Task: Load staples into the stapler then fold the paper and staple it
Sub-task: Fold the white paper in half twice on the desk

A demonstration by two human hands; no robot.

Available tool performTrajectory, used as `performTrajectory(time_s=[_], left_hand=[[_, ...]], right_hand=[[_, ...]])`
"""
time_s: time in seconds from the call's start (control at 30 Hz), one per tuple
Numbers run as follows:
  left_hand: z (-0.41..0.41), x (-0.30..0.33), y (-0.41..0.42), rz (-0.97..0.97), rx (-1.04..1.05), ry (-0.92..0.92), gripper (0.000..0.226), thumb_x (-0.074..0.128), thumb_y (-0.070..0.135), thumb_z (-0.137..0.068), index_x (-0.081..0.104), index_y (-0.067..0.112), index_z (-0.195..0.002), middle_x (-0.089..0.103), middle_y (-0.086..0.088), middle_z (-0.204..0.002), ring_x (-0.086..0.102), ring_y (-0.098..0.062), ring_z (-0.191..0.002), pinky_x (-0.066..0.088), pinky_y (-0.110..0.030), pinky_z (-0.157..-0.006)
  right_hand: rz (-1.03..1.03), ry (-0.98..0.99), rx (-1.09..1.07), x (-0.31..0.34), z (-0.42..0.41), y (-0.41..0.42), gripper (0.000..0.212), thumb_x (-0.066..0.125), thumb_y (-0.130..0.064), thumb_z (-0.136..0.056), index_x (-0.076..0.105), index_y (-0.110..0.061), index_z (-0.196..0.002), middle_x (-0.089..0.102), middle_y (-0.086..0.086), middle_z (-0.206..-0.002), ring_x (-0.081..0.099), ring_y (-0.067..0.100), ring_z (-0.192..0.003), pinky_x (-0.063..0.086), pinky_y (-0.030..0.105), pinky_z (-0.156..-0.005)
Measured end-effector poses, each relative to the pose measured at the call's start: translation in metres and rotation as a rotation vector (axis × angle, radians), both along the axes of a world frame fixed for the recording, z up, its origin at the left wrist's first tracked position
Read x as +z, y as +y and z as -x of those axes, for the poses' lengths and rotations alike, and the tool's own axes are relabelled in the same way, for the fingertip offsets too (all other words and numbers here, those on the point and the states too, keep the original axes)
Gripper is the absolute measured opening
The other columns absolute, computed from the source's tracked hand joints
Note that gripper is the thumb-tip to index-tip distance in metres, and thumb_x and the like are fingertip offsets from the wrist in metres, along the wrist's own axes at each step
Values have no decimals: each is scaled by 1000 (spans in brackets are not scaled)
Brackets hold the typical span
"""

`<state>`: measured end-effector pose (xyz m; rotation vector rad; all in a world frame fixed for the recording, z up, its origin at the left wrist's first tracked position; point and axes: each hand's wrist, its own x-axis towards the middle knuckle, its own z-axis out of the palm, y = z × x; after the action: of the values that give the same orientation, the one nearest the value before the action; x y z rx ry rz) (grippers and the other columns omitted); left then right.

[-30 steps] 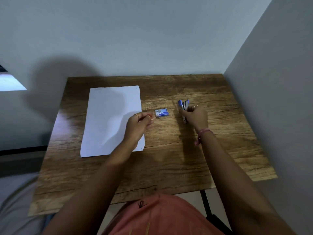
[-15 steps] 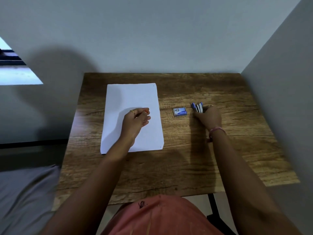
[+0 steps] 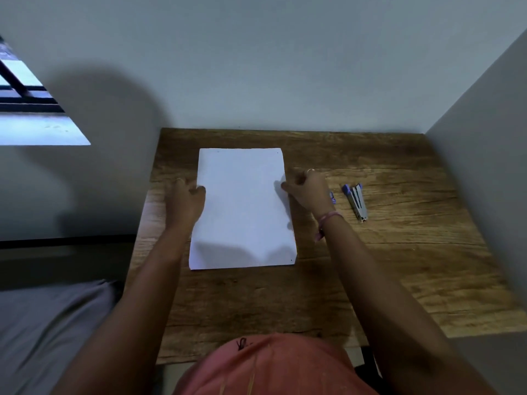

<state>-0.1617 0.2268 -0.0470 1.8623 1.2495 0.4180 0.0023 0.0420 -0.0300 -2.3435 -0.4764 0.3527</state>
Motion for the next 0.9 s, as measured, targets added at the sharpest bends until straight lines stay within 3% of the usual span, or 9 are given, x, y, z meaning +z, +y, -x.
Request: performTrajectory(time_s=[0.1, 0.23, 0.33, 0.43, 0.57, 0.63, 0.73, 0.83, 0.9], left_hand=[[-1, -5, 2, -12, -116, 171, 38, 59, 25, -88, 51, -2, -113, 51, -24, -121, 49, -39, -115, 44, -49, -96], [-7, -7, 1, 15, -148, 92, 45, 63, 20, -85, 51, 3, -125, 47, -23, -131, 46, -38, -121, 42, -50, -101], [-10, -3, 2, 43, -86, 54, 41, 65, 16, -82, 53, -3, -116, 52, -24, -124, 53, -36, -111, 49, -39, -86], [-10, 2, 3, 95, -35, 8, 37, 69, 13, -79, 54, -8, -106, 57, -22, -114, 58, -33, -100, 45, -33, -71], [-9, 8, 4, 438, 67, -197, 45, 73, 8, -77, 55, 3, -119, 61, -8, -109, 60, -25, -94, 51, -33, -78], [-7, 10, 4, 645, 85, -264, 34, 73, 7, -77, 62, 1, -109, 68, -9, -100, 65, -29, -91, 56, -37, -79], [-2, 12, 2, 750, 55, -291, 12, 73, 9, -78, 69, 5, -89, 73, -6, -83, 67, -22, -77, 55, -27, -62], [2, 15, 8, 698, 35, -321, 20, 79, 20, -74, 70, 10, -88, 72, -3, -89, 68, -19, -79, 51, -27, -62], [2, 21, 13, 657, 5, -356, 22, 81, 24, -72, 70, 13, -87, 73, -1, -89, 69, -15, -76, 51, -25, -59]], right_hand=[[99, -15, 40, -11, 2, 13, 50, 77, -31, -75, 61, 1, -110, 64, 19, -110, 56, 33, -105, 46, 40, -86], [167, 4, 59, -17, 1, 22, 64, 82, -33, -69, 56, -1, -119, 59, 18, -120, 53, 31, -112, 48, 40, -93], [194, 21, 70, -20, 1, 24, 69, 83, -30, -69, 53, -2, -125, 55, 18, -126, 52, 30, -116, 47, 38, -96], [171, 28, 69, -18, 0, 23, 67, 84, -24, -66, 55, -3, -123, 59, 17, -122, 52, 30, -116, 46, 37, -93], [12, 170, 34, -13, 4, 17, 65, 85, -9, -64, 57, -2, -122, 64, 13, -116, 60, 27, -107, 51, 38, -92], [-61, 246, 2, -10, 4, 11, 59, 82, -4, -66, 59, -1, -121, 66, 14, -114, 62, 27, -104, 51, 42, -92], [-181, 408, -25, -4, 3, 2, 35, 78, -3, -73, 65, -1, -105, 68, 10, -104, 66, 21, -85, 55, 28, -73], [-335, 572, -81, 4, 3, -6, 12, 76, -8, -78, 68, -4, -85, 69, 11, -88, 62, 12, -62, 50, 17, -50], [-330, 569, -108, 10, -1, -12, 18, 75, -17, -80, 63, -12, -68, 62, 5, -67, 53, 11, -50, 44, 19, -45]])
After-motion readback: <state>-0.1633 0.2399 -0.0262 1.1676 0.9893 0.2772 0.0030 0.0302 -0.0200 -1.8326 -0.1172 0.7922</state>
